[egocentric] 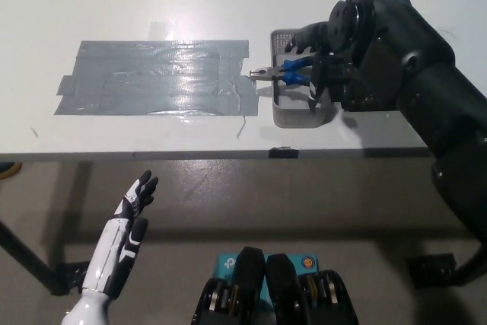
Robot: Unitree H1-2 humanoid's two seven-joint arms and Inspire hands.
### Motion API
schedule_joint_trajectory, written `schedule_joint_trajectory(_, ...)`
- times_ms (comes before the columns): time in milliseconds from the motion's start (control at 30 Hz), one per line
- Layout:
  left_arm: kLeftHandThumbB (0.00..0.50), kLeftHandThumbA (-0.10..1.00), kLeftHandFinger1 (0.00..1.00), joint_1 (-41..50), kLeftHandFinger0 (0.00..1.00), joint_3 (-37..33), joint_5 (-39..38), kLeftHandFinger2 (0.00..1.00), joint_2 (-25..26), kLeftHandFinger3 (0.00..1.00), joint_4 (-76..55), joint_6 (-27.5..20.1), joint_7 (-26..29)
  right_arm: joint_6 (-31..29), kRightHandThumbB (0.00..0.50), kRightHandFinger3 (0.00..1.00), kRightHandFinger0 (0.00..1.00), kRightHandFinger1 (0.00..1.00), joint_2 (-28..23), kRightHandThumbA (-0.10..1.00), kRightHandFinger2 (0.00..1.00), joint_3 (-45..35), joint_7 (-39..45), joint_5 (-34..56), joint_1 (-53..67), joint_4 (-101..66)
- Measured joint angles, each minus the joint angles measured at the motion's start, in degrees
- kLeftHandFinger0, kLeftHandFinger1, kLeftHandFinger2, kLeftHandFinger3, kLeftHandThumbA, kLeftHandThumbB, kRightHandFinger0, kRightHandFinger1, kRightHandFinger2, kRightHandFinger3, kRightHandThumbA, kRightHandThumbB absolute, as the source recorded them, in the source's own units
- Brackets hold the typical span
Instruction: The robot picks the blue plier placed on top of the container and places it on the grey area of the table
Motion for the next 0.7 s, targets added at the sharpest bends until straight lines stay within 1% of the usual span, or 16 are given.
schedule_joint_trajectory(100, 0.109, 1.00, 1.00, 0.0, 1.00, 0.0, 0.1, 1.00, 0.0, 1.00, -0.2, 0.0, 0.0, 0.0, 0.360, 1.00, 1.00, 1.00, 0.2, 1.00, 1.00, -0.1, -0.5, 0.0, -0.1, 0.7)
schedule_joint_trajectory(167, 0.112, 1.00, 1.00, 0.0, 1.00, 0.0, 0.3, 1.00, 0.0, 1.00, -0.3, 0.0, 0.0, 0.0, 0.349, 1.00, 1.00, 1.00, 0.3, 1.00, 1.00, -0.2, -0.7, 0.0, -0.2, 1.1)
schedule_joint_trajectory(233, 0.101, 1.00, 1.00, 0.0, 1.00, 0.0, 0.4, 1.00, 0.0, 1.00, -0.5, 0.0, 0.0, 0.0, 0.344, 1.00, 1.00, 1.00, 0.4, 1.00, 1.00, -0.3, -1.1, 0.0, -0.3, 1.6)
schedule_joint_trajectory(300, 0.109, 1.00, 1.00, 0.0, 1.00, 0.0, 0.6, 1.00, 0.0, 1.00, -0.5, 0.0, 0.0, 0.0, 0.335, 1.00, 1.00, 1.00, 0.5, 1.00, 1.00, -0.3, -1.6, 0.0, -0.4, 2.1)
schedule_joint_trajectory(400, 0.118, 0.99, 1.00, 0.0, 1.00, 0.0, 0.7, 1.00, 0.0, 1.00, -0.6, 0.0, 0.0, -0.2, 0.355, 1.00, 1.00, 1.00, 0.6, 1.00, 1.00, -0.3, -2.4, -0.1, -0.6, 2.9)
schedule_joint_trajectory(467, 0.114, 0.99, 1.00, 0.0, 1.00, 0.0, 0.7, 1.00, 0.0, 1.00, -0.7, 0.0, -0.1, -0.3, 0.354, 1.00, 1.00, 1.00, 0.7, 1.00, 1.00, -0.3, -2.9, -0.1, -0.7, 3.3)
schedule_joint_trajectory(500, 0.115, 0.99, 1.00, 0.0, 1.00, -0.1, 0.7, 1.00, 0.0, 1.00, -0.7, 0.0, -0.1, -0.4, 0.341, 1.00, 1.00, 1.00, 0.8, 1.00, 1.00, -0.3, -3.1, -0.1, -0.8, 3.6)
schedule_joint_trajectory(533, 0.116, 0.99, 1.00, 0.0, 1.00, -0.1, 0.8, 1.00, 0.0, 1.00, -0.7, 0.0, -0.1, -0.4, 0.340, 1.00, 1.00, 1.00, 1.0, 1.00, 1.00, -0.3, -3.3, -0.1, -1.0, 4.0)
schedule_joint_trajectory(600, 0.116, 0.99, 1.00, 0.0, 1.00, -0.1, 0.8, 1.00, 0.0, 1.00, -0.7, 0.0, -0.1, -0.4, 0.349, 1.00, 1.00, 1.00, 1.2, 1.00, 1.00, -0.3, -3.5, 0.0, -1.2, 4.5)
schedule_joint_trajectory(633, 0.116, 0.99, 1.00, 0.0, 1.00, -0.1, 0.8, 1.00, 0.0, 1.00, -0.7, 0.0, -0.1, -0.4, 0.362, 1.00, 1.00, 1.00, 1.3, 1.00, 1.00, -0.4, -3.6, 0.0, -1.4, 4.9)
schedule_joint_trajectory(700, 0.116, 0.99, 1.00, 0.0, 1.00, -0.1, 0.8, 1.00, 0.0, 1.00, -0.7, 0.0, -0.1, -0.6, 0.362, 1.00, 1.00, 1.00, 1.3, 1.00, 1.00, -0.4, -3.7, 0.0, -1.4, 5.1)
